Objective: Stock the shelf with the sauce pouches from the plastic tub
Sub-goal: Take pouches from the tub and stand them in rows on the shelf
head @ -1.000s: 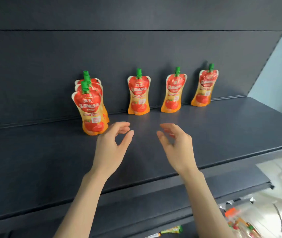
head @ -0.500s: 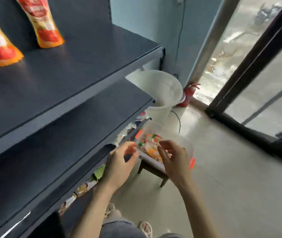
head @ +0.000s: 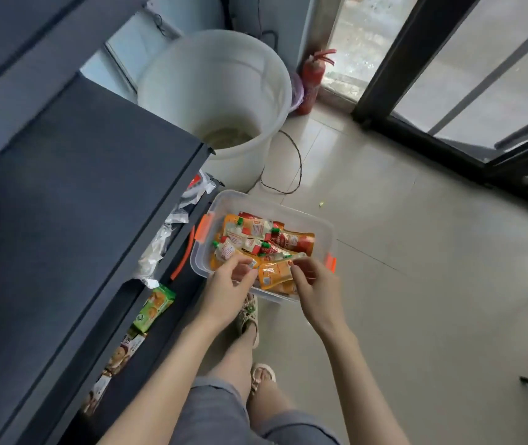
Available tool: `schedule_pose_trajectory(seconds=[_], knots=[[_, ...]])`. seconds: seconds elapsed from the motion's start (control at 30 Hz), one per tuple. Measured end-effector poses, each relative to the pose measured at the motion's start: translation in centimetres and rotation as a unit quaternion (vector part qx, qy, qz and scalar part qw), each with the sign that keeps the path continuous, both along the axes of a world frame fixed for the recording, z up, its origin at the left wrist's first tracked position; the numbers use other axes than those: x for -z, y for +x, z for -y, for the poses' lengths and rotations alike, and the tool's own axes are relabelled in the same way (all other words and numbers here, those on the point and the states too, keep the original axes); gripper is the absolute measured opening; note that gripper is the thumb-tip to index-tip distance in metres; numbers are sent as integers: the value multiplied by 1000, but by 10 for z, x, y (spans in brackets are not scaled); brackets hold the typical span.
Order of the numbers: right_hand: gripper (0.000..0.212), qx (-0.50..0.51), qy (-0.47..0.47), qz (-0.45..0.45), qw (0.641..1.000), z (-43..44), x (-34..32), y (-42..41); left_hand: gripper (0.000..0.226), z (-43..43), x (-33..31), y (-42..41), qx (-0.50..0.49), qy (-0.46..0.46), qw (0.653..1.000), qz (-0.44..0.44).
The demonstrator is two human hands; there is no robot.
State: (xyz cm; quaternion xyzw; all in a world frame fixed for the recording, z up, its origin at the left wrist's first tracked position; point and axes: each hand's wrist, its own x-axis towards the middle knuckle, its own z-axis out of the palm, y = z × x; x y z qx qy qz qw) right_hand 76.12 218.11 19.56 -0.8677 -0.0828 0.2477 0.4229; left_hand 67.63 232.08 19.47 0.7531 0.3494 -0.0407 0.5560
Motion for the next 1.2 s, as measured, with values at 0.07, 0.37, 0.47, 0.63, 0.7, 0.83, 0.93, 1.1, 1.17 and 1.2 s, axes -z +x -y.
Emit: schedule_pose_trajectory(seconds=[0.07,0.37,0.47,0.63,0.7,0.83,0.93,1.1,1.17,1.2], knots=[[13,9,-19,-30,999,-12,26,23,15,-12,32,26,-20,-33,999,-38],[15,78,-88,-169,979,-46,180,80,23,-41,198,90,-124,-114,961,-218],[17,133,-103,-253,953,-44,236,78,46,-38,245,97,-144,-137,941,-273],[50,256,-108,-363,890,-33,309,62,76,-28,298,108,-229,-73,899,-366],[74,318,-79,-376,867,-25,340,53,74,-25,313,114,-276,-29,886,-373],[88,416,-16,-391,821,-34,355,57,87,-20,338,123,-342,13,848,-406],[94,479,-8,-393,785,-47,359,63,97,-17,349,126,-384,-5,836,-392],[88,502,-37,-397,767,-55,361,66,81,-18,352,119,-434,-29,840,-325],[83,507,-28,-397,765,-53,357,67,68,-19,347,114,-461,-53,838,-287],[79,507,-20,-395,766,-52,354,67,64,-19,343,113,-470,-64,838,-271]])
